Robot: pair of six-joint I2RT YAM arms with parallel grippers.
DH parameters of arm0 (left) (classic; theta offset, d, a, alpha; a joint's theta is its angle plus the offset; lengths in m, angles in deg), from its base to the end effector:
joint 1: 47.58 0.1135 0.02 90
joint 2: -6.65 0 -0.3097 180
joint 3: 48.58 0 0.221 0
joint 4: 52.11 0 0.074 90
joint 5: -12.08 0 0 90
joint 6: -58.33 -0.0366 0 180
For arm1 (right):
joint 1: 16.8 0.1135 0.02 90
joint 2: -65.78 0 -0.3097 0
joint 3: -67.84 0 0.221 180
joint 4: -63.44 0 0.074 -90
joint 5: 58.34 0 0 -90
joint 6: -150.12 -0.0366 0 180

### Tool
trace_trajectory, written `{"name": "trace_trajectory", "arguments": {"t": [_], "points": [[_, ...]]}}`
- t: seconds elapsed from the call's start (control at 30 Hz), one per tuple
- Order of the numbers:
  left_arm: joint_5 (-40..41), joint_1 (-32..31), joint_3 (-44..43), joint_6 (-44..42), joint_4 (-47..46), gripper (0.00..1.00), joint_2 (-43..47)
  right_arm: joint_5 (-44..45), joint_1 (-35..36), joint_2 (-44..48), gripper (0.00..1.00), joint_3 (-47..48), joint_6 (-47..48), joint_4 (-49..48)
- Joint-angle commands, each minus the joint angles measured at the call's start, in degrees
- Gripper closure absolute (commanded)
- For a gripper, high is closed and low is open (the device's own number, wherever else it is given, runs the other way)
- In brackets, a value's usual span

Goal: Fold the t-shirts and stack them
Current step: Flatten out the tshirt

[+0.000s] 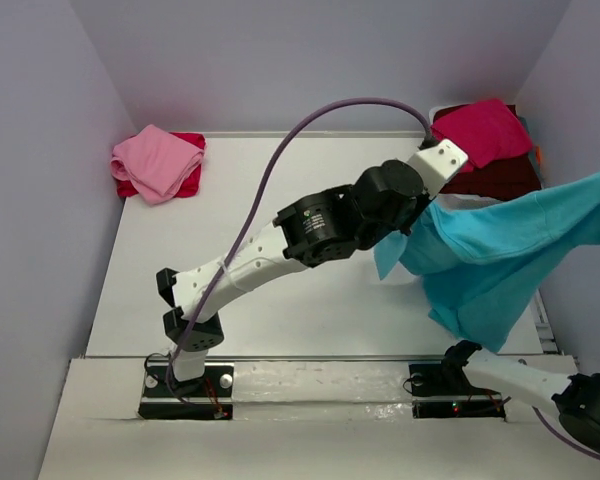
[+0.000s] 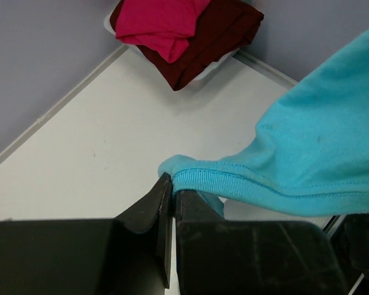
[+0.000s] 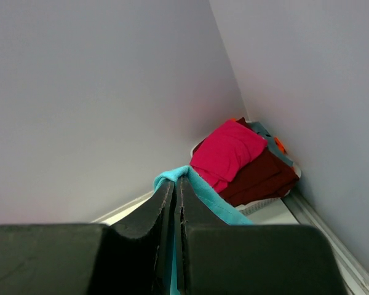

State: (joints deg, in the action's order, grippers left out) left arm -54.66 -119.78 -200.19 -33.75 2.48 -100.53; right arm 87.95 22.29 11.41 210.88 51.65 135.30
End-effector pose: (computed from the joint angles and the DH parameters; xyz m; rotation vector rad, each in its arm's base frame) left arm 0.1285 -0.3529 0.5451 0.8113 1.5672 -0.5429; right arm -0.0313 -0.0646 0.6134 0.4929 1.3209 0.0612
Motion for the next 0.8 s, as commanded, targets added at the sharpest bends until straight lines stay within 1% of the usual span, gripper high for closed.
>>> {"name": "trace_trajectory", "arguments": {"t": [0.0, 0.03, 0.07, 0.1, 0.13, 0.23, 0.3, 0.33, 0.37, 0.4, 0.43, 0.47, 0.5, 0.57, 0.6, 0.7, 0.77], "points": [[3.3, -1.5, 1.0, -0.1, -3.1, 0.95, 1.8, 2.4, 0.1, -0.9, 0.93, -2.4, 0.2, -2.1], [4.2, -0.9, 3.7, 0.9, -3.1, 0.95, 2.1, 2.2, 0.1, -1.8, 0.93, -4.6, 0.5, -3.4], [4.1, -0.3, 5.5, 1.6, -3.5, 0.94, 2.7, 1.7, 0.1, -2.3, 0.93, -4.6, 0.5, -4.1], [3.2, 0.6, 7.9, 2.0, -4.9, 0.94, 4.5, 1.3, 0.1, -3.2, 0.93, -6.5, 0.6, -4.8], [0.6, 3.0, 12.9, 5.5, -5.7, 0.95, 5.5, 0.5, 0.1, -5.3, 0.93, -7.1, 0.4, -5.0], [-2.6, 6.8, 21.5, 8.5, -10.6, 0.94, 10.7, -1.6, 0.1, -8.6, 0.93, -8.7, -1.5, -5.2], [-4.3, 10.5, 29.8, 10.7, -12.7, 0.94, 13.6, -3.8, 0.1, -11.5, 0.93, -10.5, -2.3, -7.0], [-5.4, 11.8, 31.7, 11.7, -13.2, 0.94, 14.2, -4.3, 0.1, -13.6, 0.93, -10.8, -2.4, -8.3], [-5.4, 13.0, 33.3, 11.7, -13.9, 0.94, 15.0, -4.6, 0.1, -13.7, 0.93, -10.9, -2.6, -8.3], [-6.1, 15.5, 36.0, 12.4, -15.1, 0.94, 16.2, -5.4, 0.1, -16.5, 0.93, -10.1, -2.9, -8.7], [-6.6, 16.7, 36.0, 12.8, -15.4, 0.95, 16.6, -5.4, 0.1, -18.2, 0.93, -9.3, -3.0, -8.7], [-7.3, 18.0, 38.0, 13.4, -16.1, 0.94, 17.4, -6.4, 0.1, -21.6, 0.93, -8.1, -3.7, -8.4], [-7.6, 20.4, 38.9, 13.8, -16.3, 0.95, 17.7, -7.0, 0.1, -23.3, 0.93, -7.0, -3.7, -8.2], [-8.4, 22.8, 41.0, 14.3, -16.6, 0.94, 18.8, -8.6, 0.1, -26.8, 0.93, -3.5, -4.1, -8.0], [-8.5, 25.1, 41.7, 15.0, -16.7, 0.94, 19.2, -9.2, 0.1, -30.3, 0.93, -2.1, -4.1, -7.9], [-8.8, 28.4, 46.3, 16.2, -18.1, 0.94, 22.3, -12.6, -1.0, -35.8, 0.93, 2.7, -6.0, -6.3], [-9.3, 32.3, 51.0, 18.2, -19.0, 0.94, 24.5, -16.0, -2.2, -40.6, 0.93, 4.6, -7.1, -5.6]]}}
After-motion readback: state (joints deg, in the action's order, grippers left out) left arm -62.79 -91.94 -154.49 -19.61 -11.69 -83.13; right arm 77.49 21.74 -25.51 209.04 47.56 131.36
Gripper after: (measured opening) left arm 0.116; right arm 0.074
